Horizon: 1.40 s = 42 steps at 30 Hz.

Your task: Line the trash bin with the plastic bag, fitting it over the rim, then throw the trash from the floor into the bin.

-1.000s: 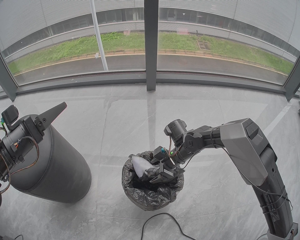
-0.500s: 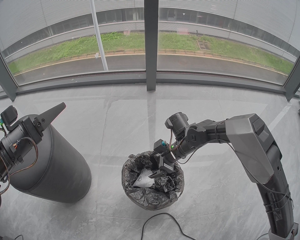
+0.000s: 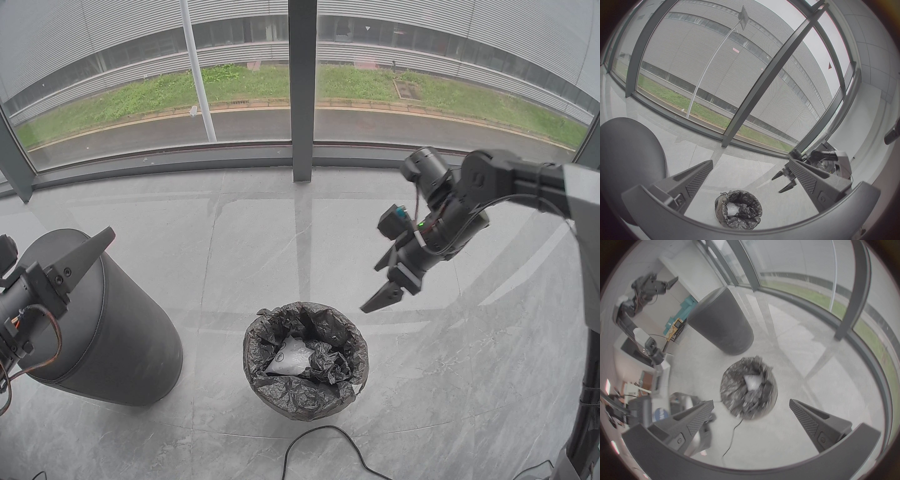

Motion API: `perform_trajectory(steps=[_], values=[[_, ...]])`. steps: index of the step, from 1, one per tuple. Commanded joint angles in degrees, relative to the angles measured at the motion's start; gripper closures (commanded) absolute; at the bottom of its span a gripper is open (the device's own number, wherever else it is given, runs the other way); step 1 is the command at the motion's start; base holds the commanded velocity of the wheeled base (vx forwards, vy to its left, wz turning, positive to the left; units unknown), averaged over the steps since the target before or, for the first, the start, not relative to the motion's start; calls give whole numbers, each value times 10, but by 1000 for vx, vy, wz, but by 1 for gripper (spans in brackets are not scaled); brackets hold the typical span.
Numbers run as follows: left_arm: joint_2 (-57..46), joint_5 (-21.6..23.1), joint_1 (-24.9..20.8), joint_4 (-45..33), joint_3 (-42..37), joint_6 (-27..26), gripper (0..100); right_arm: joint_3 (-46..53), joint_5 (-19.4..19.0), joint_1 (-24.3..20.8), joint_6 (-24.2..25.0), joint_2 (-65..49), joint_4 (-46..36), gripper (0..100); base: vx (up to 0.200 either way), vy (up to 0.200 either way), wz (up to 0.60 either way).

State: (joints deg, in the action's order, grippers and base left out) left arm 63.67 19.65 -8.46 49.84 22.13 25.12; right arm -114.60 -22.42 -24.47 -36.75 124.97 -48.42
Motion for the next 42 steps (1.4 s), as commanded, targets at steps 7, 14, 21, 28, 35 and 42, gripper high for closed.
perform_trajectory(steps=[7, 14, 21, 28, 35, 42], values=[[-257, 2, 47, -85, -180, -20, 0, 0, 134, 168, 125, -525, -416, 0, 0, 0, 0], [-431, -3, 52, -283, -198, -50, 0, 302, 135, 250, 151, -985, -112, 0, 0, 0, 0], [-586, -8, 52, -488, -161, -79, 0, 794, 144, 221, 169, -1179, 308, 0, 0, 0, 0], [-600, -73, 64, -497, -170, -85, 0, 1053, 244, 247, 215, -1249, 442, 0, 0, 0, 0], [-637, -143, 84, -497, -205, -125, 0, 1143, 265, 248, 288, -1247, 512, 0, 0, 0, 0], [-637, -176, 84, -459, -221, -164, 0, 1145, 238, 248, 358, -1249, 504, 0, 0, 0, 0]])
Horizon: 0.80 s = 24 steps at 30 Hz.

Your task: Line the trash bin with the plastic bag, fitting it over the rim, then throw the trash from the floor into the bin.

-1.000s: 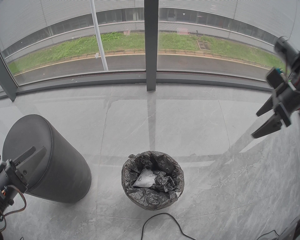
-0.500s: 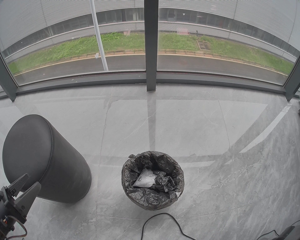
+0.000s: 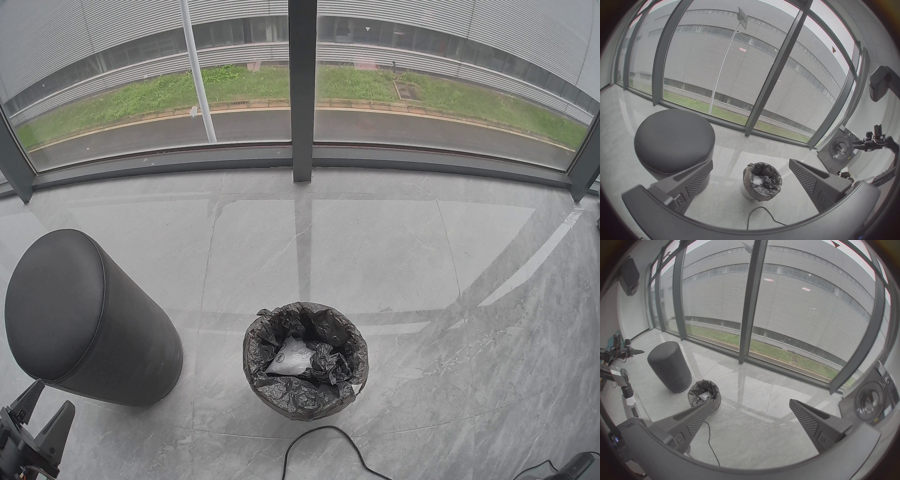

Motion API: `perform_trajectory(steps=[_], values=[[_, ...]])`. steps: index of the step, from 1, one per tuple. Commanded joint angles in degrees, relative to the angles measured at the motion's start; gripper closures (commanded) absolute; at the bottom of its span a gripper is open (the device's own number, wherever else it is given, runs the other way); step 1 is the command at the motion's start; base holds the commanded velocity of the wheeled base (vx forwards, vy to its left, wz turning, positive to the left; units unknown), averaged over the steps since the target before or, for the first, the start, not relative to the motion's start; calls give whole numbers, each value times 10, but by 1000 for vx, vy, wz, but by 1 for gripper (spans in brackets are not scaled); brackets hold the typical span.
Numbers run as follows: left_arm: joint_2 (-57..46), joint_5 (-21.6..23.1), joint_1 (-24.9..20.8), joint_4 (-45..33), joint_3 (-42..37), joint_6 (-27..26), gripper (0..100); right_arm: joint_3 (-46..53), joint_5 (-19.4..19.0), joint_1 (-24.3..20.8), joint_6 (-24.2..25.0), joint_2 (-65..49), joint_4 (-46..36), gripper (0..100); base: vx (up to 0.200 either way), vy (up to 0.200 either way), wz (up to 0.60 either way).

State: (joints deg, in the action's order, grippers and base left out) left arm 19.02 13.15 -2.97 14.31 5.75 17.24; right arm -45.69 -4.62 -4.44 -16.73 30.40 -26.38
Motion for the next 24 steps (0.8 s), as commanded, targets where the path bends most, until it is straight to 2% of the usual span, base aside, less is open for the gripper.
perform_trajectory(steps=[1, 2, 3, 4, 5, 10, 14, 20, 24], values=[[-190, -135, 29, -100, -58, -93, 0, 456, 48, 47, 156, -303, 278, 0, 0, 0, 0], [-190, -186, 29, -102, -58, -98, 0, 456, 30, 47, 151, -303, 264, 0, 0, 0, 0], [-190, -200, 29, -103, -58, -98, 0, 455, 28, 47, 150, -303, 261, 0, 0, 0, 0], [-190, -268, 29, -104, -58, -92, 0, 455, 24, 47, 144, -303, 259, 0, 0, 0, 0], [-190, -276, 29, -104, -58, -87, 0, 456, 25, 47, 146, -302, 260, 0, 0, 0, 0], [-190, -267, 28, -115, -58, -95, 0, 455, 36, 47, 167, -302, 260, 0, 0, 0, 0], [-190, -221, 27, -121, -55, -102, 0, 455, 36, 47, 160, -302, 260, 0, 0, 0, 0], [-190, -212, 27, -119, -56, -108, 0, 455, 35, 47, 158, -302, 260, 0, 0, 0, 0], [-190, -172, 27, -109, -58, -139, 0, 455, 34, 47, 158, -302, 260, 0, 0, 0, 0]])
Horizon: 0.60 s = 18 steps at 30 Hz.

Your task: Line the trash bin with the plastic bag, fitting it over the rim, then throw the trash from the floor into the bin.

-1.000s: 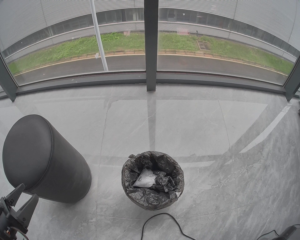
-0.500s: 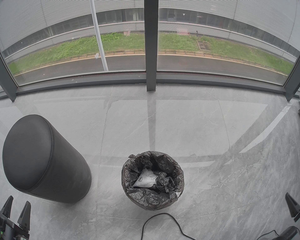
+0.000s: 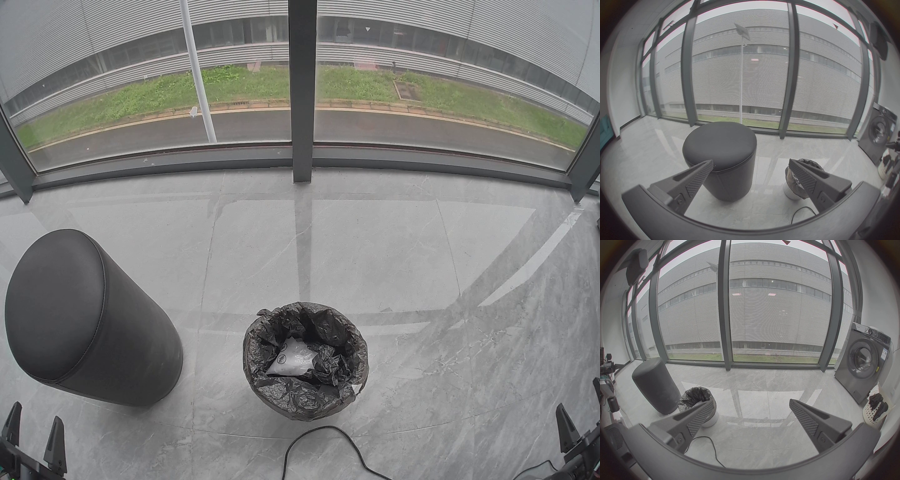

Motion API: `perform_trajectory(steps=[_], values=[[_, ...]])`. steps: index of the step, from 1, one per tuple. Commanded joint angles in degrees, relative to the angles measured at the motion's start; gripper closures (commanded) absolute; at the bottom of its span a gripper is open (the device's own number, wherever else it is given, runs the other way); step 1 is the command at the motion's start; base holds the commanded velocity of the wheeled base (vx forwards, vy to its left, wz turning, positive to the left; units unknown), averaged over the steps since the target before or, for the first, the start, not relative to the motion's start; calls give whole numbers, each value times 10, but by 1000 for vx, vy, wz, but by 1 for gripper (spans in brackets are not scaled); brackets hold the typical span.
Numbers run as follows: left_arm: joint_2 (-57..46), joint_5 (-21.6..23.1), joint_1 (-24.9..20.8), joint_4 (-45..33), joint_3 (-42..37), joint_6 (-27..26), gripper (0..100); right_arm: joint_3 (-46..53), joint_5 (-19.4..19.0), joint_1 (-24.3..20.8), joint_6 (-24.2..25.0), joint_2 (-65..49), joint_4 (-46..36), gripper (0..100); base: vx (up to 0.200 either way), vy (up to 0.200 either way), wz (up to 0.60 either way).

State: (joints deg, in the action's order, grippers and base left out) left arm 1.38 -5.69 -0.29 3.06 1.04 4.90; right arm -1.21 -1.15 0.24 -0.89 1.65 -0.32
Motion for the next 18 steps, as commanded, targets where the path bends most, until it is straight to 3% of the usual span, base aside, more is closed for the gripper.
perform_trajectory(steps=[1, 4, 8, 18], values=[[-14, 24, 0, -1, -10, -27, 0, 10, -1, 0, -1, -15, 0, 0, 0, 0, 0], [-14, 63, 2, -45, -7, -74, 0, 10, -1, 0, -1, -15, 0, 0, 0, 0, 0], [-14, 46, 1, -31, -10, -37, 0, 11, 0, 0, 1, -15, 1, 0, 0, 0, 0], [-14, 46, 2, -26, -10, -43, 0, 11, 0, 0, 1, -15, 1, 0, 0, 0, 0]])
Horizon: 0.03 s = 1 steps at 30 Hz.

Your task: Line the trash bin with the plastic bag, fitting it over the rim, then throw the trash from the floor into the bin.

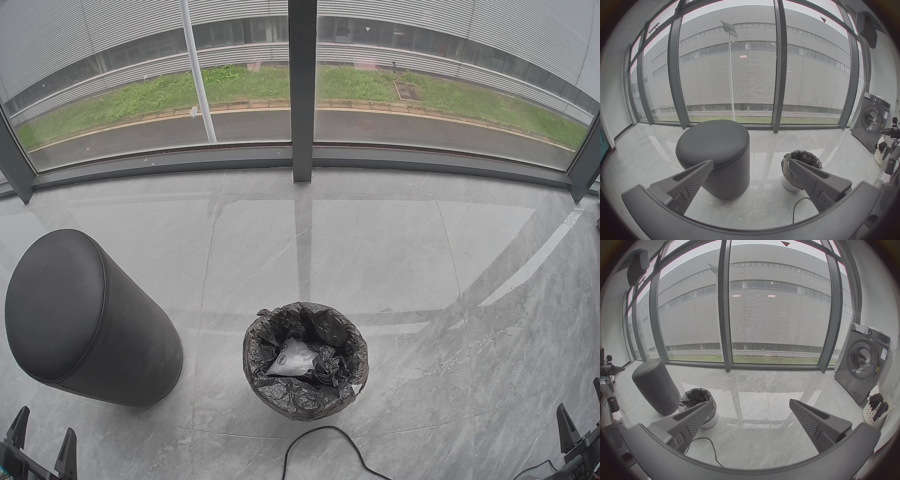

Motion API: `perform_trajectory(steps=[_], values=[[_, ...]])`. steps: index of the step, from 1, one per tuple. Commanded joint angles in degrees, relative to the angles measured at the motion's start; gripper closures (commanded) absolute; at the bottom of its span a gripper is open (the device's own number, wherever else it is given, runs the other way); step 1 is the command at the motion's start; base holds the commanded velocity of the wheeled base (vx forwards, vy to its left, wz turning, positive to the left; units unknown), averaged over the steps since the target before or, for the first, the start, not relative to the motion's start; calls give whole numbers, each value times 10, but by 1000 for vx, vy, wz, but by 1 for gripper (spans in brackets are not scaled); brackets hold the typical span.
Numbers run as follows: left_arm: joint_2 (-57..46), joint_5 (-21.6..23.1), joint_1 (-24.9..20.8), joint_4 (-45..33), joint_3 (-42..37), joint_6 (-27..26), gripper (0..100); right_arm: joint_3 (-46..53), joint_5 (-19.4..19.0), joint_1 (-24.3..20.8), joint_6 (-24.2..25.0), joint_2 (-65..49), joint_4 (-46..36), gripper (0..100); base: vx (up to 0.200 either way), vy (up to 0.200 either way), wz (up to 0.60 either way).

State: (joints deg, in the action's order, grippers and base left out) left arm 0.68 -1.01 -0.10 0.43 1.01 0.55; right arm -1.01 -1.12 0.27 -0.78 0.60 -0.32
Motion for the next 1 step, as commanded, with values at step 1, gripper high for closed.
perform_trajectory(steps=[1], values=[[-7, 0, 0, 0, -10, 1, 0, 9, 0, 0, 0, -4, 1, 0, 0, 0, 0]])
